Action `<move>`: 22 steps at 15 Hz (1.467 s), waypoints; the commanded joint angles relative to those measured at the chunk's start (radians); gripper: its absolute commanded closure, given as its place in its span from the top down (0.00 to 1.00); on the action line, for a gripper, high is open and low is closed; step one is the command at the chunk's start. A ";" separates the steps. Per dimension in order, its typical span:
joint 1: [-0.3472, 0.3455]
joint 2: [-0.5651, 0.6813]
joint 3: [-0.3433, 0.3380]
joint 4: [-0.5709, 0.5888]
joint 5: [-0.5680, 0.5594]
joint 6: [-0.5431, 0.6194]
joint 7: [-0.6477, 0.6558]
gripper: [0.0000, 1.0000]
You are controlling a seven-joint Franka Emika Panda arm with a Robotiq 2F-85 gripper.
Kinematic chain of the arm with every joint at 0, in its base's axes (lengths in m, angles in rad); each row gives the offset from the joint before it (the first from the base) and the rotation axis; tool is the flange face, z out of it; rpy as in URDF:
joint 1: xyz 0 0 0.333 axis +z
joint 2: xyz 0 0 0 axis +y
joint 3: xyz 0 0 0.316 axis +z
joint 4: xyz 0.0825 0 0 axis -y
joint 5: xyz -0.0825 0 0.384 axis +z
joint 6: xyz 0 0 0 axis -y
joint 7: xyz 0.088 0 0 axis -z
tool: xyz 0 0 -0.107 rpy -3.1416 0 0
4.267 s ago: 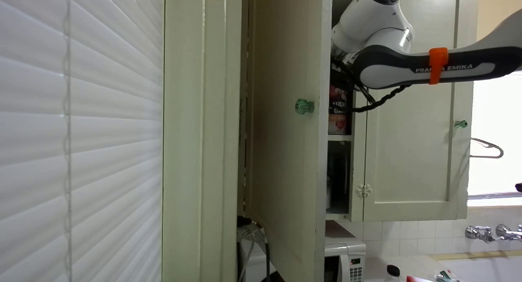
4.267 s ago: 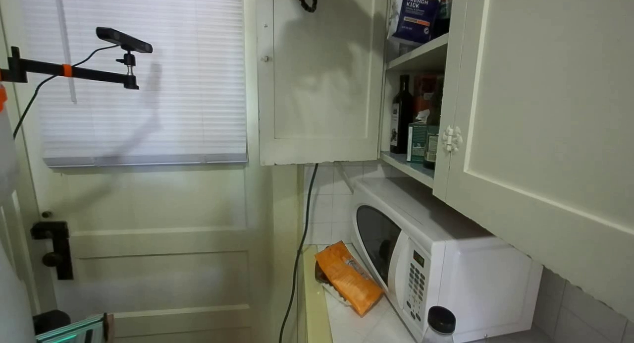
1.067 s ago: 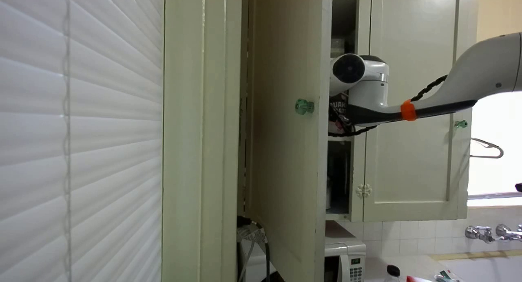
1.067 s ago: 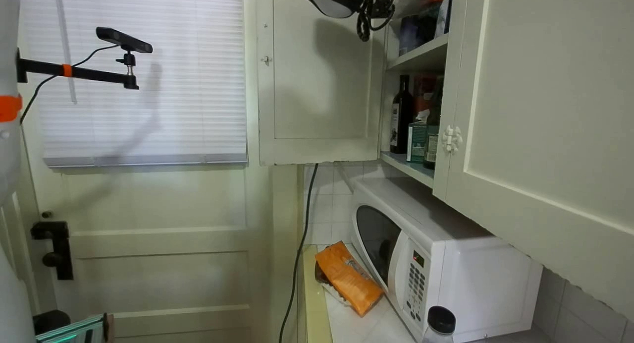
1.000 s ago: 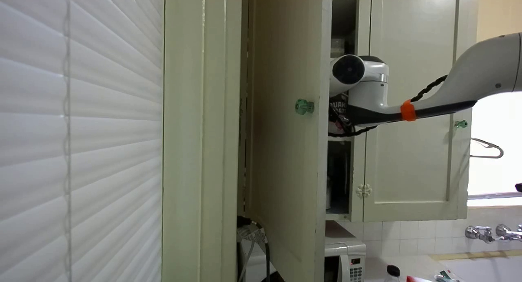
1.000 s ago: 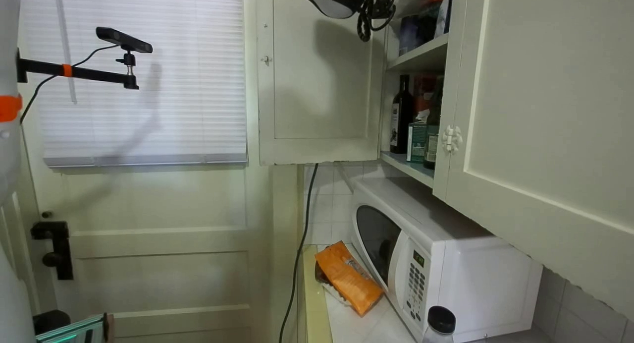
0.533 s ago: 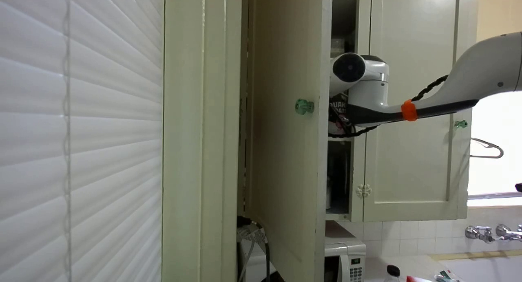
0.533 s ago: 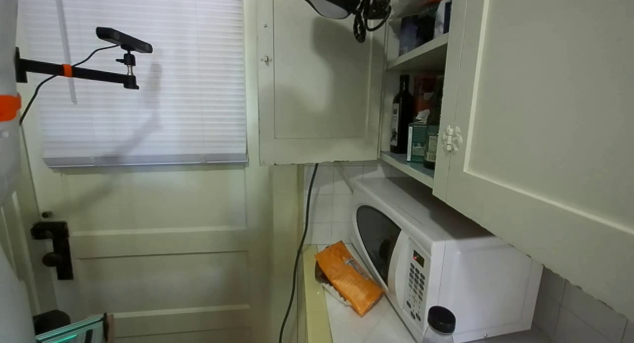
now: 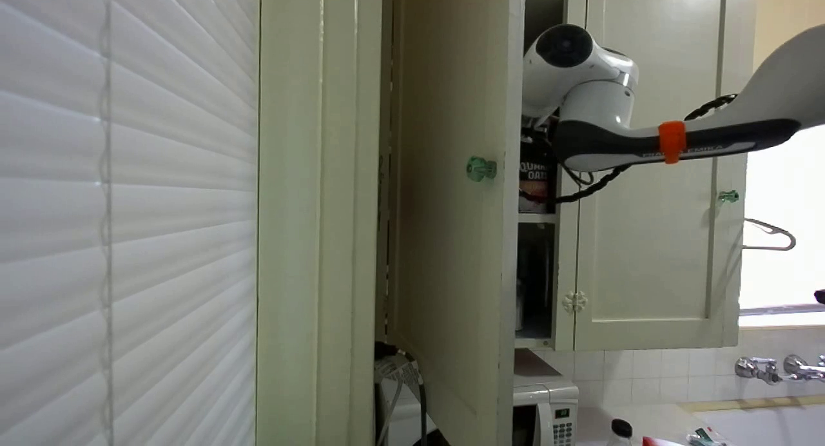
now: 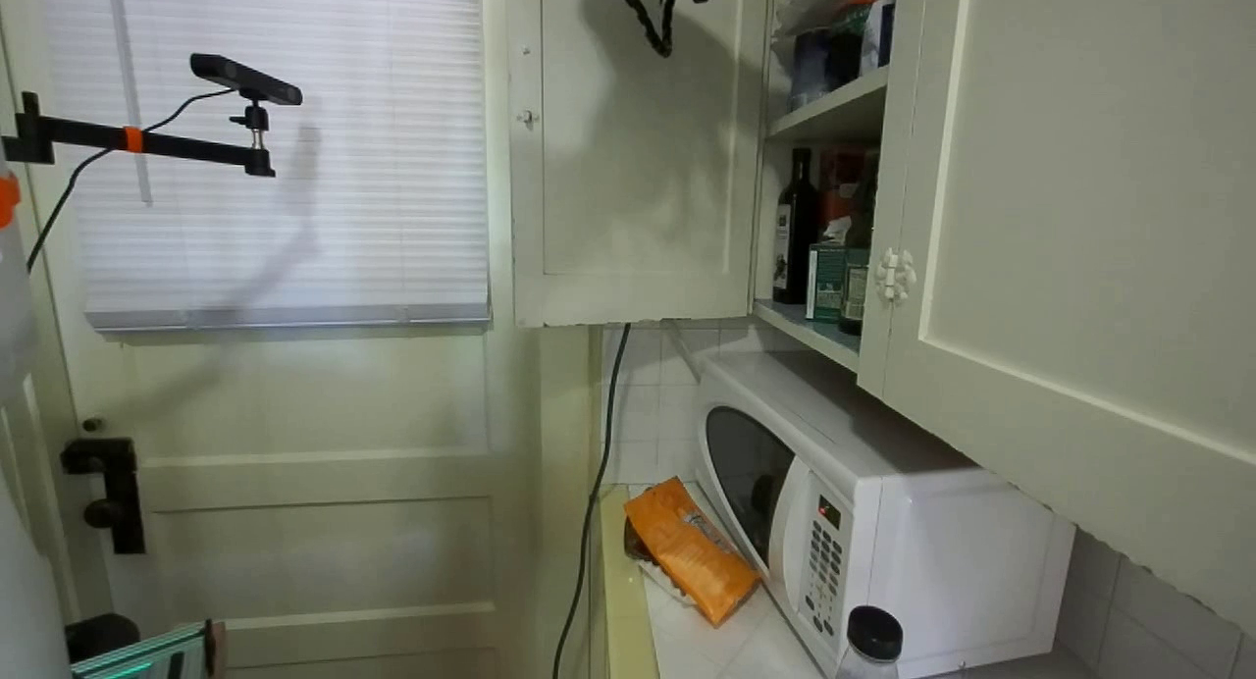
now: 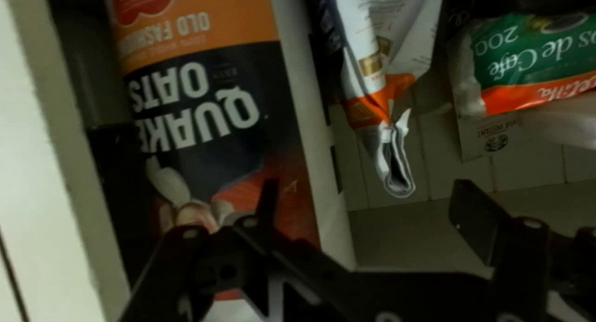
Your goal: Put the box in the cupboard
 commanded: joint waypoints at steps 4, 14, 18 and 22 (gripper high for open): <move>0.015 -0.117 0.024 -0.022 0.378 -0.215 -0.392 1.00; 0.030 -0.326 -0.053 -0.223 0.934 -0.340 -0.785 1.00; 0.028 -0.476 -0.066 -0.439 1.189 -0.310 -0.849 1.00; -0.014 -0.458 -0.026 -0.422 1.218 -0.327 -0.845 1.00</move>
